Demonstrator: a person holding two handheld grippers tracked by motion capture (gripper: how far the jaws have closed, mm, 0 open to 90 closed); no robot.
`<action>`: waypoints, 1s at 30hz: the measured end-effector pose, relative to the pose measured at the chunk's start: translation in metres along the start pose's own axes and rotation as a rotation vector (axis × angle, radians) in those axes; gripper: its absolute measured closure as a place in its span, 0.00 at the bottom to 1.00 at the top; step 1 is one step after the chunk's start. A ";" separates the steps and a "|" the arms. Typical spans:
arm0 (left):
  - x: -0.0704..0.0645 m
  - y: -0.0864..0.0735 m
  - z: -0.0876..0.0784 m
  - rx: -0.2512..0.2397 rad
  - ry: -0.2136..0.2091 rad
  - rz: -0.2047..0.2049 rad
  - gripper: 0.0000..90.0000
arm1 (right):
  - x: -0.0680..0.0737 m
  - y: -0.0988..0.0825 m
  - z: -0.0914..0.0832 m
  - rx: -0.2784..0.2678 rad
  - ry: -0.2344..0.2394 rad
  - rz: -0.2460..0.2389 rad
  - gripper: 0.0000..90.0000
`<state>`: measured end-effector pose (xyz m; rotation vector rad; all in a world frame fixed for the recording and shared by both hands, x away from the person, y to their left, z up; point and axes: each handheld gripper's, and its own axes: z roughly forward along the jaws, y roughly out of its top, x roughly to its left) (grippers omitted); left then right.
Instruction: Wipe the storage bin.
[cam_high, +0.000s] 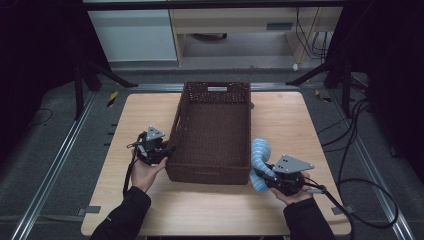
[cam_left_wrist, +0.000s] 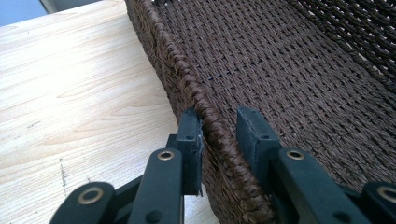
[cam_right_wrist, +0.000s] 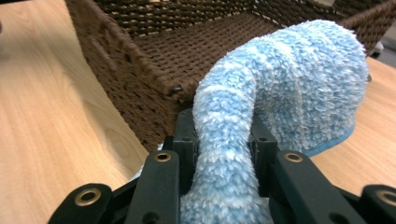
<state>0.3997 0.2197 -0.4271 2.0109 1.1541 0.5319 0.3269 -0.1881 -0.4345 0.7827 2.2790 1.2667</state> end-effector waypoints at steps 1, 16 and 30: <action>0.000 0.000 0.000 0.000 0.000 0.000 0.79 | 0.000 0.000 0.000 0.000 0.000 0.000 0.79; 0.000 0.000 0.000 0.000 -0.001 0.000 0.79 | 0.009 -0.019 0.012 0.119 0.033 0.046 0.79; 0.000 0.000 0.000 -0.001 0.002 0.005 0.79 | 0.020 -0.016 0.000 0.102 0.026 0.037 0.79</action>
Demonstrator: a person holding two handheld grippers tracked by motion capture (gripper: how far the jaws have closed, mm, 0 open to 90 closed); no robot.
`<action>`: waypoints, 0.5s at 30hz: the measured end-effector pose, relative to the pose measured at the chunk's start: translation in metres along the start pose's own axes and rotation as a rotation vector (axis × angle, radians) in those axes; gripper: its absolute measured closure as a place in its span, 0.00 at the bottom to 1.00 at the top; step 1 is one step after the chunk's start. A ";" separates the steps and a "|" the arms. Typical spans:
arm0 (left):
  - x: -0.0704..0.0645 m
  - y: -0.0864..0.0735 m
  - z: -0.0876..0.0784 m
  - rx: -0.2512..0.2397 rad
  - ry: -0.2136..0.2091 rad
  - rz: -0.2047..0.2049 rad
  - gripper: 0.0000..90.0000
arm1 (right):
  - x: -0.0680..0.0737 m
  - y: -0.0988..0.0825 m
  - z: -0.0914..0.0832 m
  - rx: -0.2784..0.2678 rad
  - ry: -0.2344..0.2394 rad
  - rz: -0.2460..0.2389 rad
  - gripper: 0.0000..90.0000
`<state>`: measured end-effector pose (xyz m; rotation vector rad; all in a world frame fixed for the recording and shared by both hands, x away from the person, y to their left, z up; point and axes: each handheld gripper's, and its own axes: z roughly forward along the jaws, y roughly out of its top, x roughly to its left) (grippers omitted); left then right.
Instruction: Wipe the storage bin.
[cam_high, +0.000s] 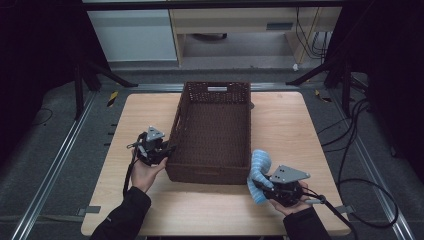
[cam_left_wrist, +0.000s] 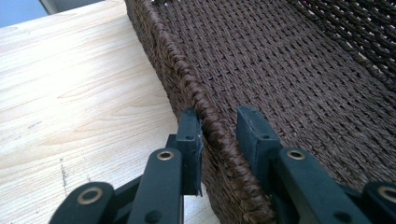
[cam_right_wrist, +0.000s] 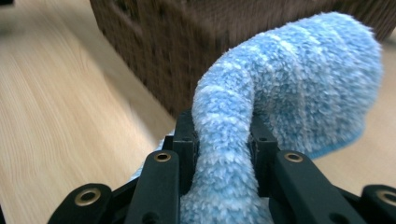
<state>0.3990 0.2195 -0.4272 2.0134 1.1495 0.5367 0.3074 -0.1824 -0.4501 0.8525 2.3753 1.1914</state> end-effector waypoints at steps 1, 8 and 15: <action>0.000 0.000 0.000 0.000 0.000 0.000 0.79 | 0.000 0.000 0.000 0.000 0.000 0.000 0.79; 0.000 0.000 0.000 0.000 0.000 -0.001 0.79 | 0.002 -0.015 0.025 0.127 0.025 0.025 0.79; 0.000 0.000 0.000 0.000 -0.001 -0.001 0.79 | -0.010 -0.011 0.011 0.083 -0.023 0.061 0.78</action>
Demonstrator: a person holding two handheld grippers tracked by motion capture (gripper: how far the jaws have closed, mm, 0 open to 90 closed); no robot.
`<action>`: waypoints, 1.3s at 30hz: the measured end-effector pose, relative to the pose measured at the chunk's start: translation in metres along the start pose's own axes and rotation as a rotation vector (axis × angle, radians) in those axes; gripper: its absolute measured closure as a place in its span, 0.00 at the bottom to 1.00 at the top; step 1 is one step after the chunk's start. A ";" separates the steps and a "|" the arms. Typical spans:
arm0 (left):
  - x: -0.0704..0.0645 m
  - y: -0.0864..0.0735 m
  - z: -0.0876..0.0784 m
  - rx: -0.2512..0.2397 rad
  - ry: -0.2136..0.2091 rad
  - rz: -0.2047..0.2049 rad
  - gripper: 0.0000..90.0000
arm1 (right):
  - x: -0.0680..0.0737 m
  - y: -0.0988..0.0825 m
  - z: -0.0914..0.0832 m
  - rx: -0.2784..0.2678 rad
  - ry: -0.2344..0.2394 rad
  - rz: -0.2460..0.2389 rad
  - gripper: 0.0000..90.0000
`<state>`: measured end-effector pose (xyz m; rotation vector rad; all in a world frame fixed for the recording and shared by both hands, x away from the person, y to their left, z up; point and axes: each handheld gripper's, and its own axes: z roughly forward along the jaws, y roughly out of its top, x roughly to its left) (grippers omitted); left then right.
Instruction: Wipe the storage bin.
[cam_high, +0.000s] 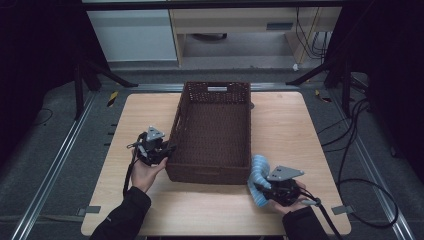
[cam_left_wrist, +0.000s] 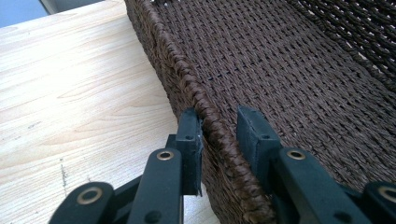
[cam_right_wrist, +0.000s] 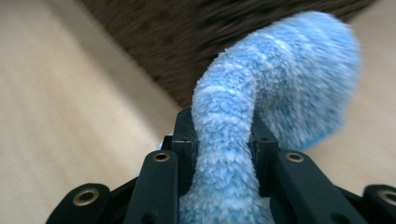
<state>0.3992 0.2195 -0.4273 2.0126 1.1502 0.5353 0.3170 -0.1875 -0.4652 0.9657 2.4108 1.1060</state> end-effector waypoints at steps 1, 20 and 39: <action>0.000 0.000 0.000 0.000 0.000 0.000 0.78 | 0.000 0.000 0.000 0.000 0.000 0.000 0.78; 0.000 0.000 0.000 0.000 -0.001 0.002 0.78 | -0.084 -0.046 -0.027 0.000 -0.271 0.183 0.74; 0.000 0.000 0.000 0.002 -0.004 0.000 0.78 | -0.081 -0.034 -0.040 -0.087 -0.348 0.213 0.47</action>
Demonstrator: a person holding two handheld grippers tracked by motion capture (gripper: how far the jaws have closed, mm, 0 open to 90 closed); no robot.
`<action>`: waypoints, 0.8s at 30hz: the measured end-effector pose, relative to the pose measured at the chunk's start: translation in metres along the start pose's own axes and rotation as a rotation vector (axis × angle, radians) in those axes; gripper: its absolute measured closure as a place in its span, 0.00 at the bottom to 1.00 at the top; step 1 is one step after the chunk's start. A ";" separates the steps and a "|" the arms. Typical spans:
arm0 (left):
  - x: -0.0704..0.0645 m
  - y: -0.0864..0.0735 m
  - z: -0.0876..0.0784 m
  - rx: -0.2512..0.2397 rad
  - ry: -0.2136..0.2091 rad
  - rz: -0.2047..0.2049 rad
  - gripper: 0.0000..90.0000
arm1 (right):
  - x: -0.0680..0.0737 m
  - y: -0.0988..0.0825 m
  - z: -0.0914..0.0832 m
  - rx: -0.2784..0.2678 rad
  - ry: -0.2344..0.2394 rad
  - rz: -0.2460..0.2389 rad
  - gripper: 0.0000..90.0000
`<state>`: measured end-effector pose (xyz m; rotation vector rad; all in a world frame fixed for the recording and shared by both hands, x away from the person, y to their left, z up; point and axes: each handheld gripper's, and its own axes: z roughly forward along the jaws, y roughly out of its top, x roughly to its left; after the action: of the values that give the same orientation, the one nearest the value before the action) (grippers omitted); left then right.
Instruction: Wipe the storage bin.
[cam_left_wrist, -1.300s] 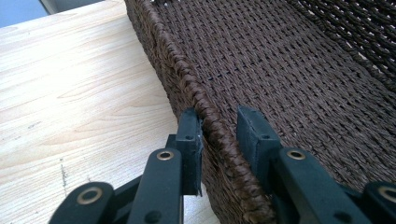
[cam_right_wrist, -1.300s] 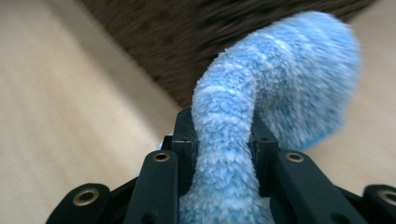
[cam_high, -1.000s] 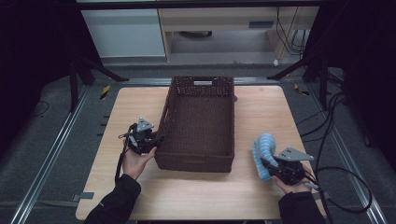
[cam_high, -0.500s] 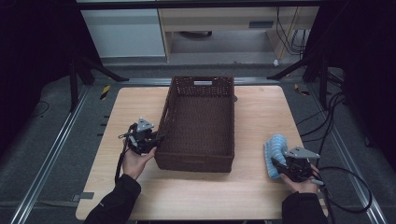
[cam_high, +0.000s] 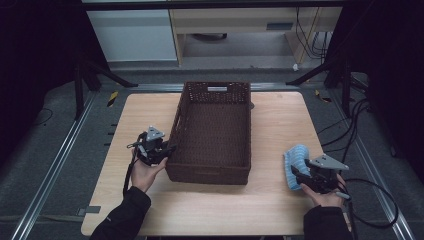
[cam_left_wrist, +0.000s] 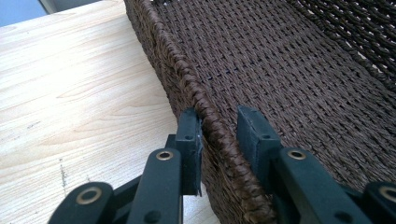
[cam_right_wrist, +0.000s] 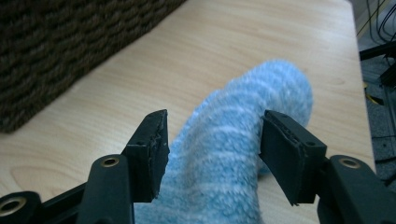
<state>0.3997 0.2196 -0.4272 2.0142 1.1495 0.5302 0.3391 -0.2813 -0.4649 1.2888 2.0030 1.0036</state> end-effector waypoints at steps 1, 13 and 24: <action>0.000 0.000 0.000 0.000 0.000 0.000 0.78 | 0.000 0.001 -0.001 -0.006 0.002 0.006 0.47; 0.000 0.000 0.000 0.003 -0.001 0.003 0.79 | -0.003 0.026 -0.010 -0.079 0.000 0.014 0.47; -0.001 0.001 0.000 0.006 -0.001 0.007 0.79 | 0.016 0.072 0.002 -0.131 0.098 -0.004 0.48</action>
<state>0.4000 0.2186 -0.4266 2.0243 1.1454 0.5299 0.3710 -0.2472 -0.4081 1.1862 1.9742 1.1966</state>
